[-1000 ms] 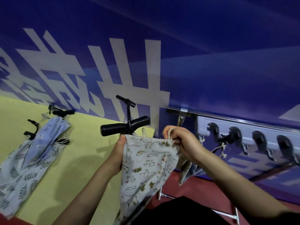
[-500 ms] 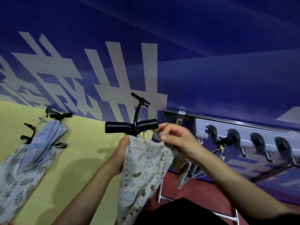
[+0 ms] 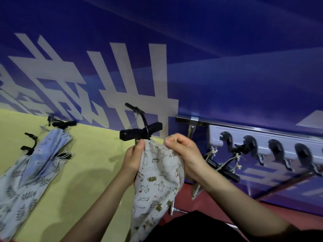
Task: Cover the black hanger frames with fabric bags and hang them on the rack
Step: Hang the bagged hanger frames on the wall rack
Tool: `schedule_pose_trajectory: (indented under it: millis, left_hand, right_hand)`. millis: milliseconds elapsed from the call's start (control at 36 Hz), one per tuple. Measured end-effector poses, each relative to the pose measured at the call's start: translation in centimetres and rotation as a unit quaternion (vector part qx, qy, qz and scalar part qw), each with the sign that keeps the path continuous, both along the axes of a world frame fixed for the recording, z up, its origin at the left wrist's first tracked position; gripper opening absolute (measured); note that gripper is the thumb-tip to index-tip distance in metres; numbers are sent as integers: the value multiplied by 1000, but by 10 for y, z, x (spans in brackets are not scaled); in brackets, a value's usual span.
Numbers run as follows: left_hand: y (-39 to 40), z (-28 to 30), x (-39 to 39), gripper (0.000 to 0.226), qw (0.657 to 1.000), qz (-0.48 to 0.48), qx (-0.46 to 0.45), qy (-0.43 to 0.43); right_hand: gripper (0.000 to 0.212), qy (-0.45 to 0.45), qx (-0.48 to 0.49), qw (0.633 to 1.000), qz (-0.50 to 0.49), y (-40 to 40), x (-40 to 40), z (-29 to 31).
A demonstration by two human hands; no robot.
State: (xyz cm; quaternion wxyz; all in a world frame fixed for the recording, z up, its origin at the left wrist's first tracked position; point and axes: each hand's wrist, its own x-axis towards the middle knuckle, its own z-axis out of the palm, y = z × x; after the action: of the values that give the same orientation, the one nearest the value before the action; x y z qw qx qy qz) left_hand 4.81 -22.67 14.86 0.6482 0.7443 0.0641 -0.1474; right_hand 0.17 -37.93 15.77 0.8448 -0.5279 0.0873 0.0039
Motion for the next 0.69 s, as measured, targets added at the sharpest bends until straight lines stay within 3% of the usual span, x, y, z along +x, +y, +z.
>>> schedule_pose_trajectory:
  millis: [139,222,389,500,694]
  left_hand:
    - [9,-6,5,43,1000,-24,5,4]
    - [13,-11,7,42,998,-64,22,-3]
    - [14,-17,17,48,993,-112,8,42]
    - [13,-20,20,47,987,-135,-25,82]
    - [2,-22,22,36,978,-187,4,96]
  right_hand:
    - [9,-8,-12,1000,17,-26,-4,14]
    - [18,-28,-113,993,-11,-35,-6,16]
    - [27,-82,-209,974,-36,-47,-11,21]
    - [19,-116,-169,978,40,-47,-18,33]
    - [7,-142,-90,981,96,-36,-29,45]
